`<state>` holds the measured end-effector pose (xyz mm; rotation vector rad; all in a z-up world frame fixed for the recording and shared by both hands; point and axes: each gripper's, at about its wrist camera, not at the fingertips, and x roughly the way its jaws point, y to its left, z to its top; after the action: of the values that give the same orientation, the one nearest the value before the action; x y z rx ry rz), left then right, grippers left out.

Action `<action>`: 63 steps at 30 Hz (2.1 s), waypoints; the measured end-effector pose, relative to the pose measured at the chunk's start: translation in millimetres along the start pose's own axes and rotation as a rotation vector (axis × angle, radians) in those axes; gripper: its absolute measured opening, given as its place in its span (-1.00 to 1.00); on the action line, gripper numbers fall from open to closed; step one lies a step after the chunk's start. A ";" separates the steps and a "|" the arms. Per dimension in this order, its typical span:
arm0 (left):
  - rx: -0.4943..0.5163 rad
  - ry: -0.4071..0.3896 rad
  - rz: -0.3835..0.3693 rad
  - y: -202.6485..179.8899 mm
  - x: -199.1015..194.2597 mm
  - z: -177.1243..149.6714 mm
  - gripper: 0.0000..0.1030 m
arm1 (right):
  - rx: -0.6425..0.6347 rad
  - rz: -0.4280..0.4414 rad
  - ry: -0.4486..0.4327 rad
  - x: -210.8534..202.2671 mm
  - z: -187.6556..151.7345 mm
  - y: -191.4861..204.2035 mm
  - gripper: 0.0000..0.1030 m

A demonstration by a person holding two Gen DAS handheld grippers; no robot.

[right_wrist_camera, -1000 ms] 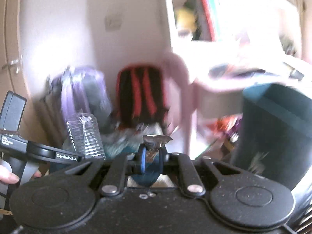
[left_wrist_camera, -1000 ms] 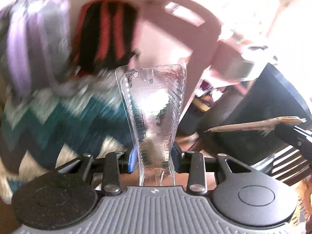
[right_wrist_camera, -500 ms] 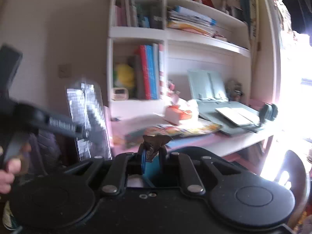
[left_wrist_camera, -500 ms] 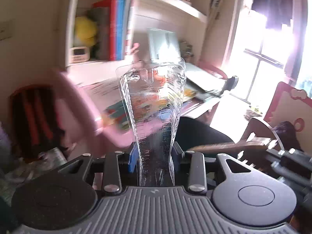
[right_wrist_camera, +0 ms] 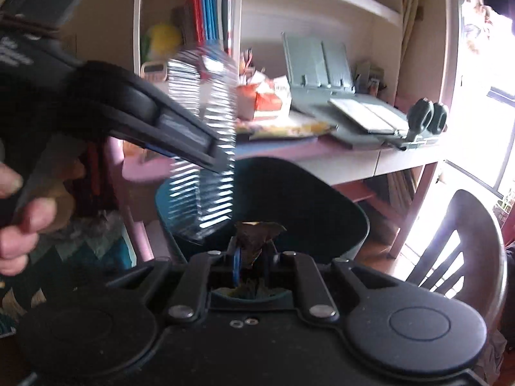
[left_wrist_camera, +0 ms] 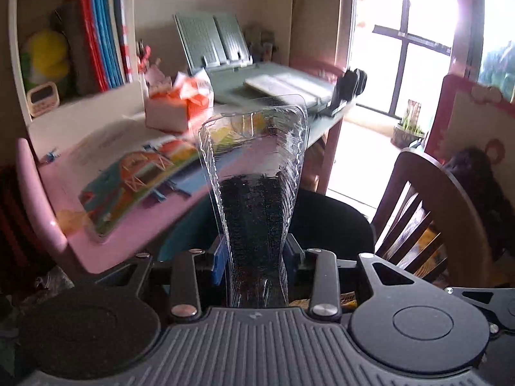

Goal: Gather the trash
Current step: 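Lift the tray and white wrapper out from under the chair to the teal bin, then open both tools over the teal bin to drop the items, then move both empty tools back under the chair to the foil and snack wrapper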

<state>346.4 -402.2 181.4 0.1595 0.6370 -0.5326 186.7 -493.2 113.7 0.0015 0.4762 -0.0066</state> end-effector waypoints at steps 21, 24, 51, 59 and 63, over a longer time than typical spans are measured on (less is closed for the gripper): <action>-0.005 0.117 0.048 -0.9 56.1 -39.3 0.15 | 0.030 -0.007 0.057 30.1 -14.3 -10.6 -0.36; -0.011 0.099 0.054 1.4 46.8 -38.4 0.29 | 0.033 -0.012 0.050 23.7 -13.3 -9.0 -0.32; -0.107 -0.028 0.081 75.7 -143.3 -90.3 0.46 | -0.003 0.136 -0.088 -82.8 -4.5 77.5 0.12; -0.156 -0.028 0.129 120.9 -189.8 -141.0 0.53 | -0.041 0.251 -0.089 -92.6 -14.0 131.8 0.15; -0.192 -0.020 0.159 148.1 -208.0 -171.6 0.55 | -0.053 0.320 -0.073 -89.0 -20.9 162.4 0.17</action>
<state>192.9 -135.9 167.4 0.0236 0.6465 -0.3174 99.2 -330.2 136.0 0.0252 0.3988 0.3187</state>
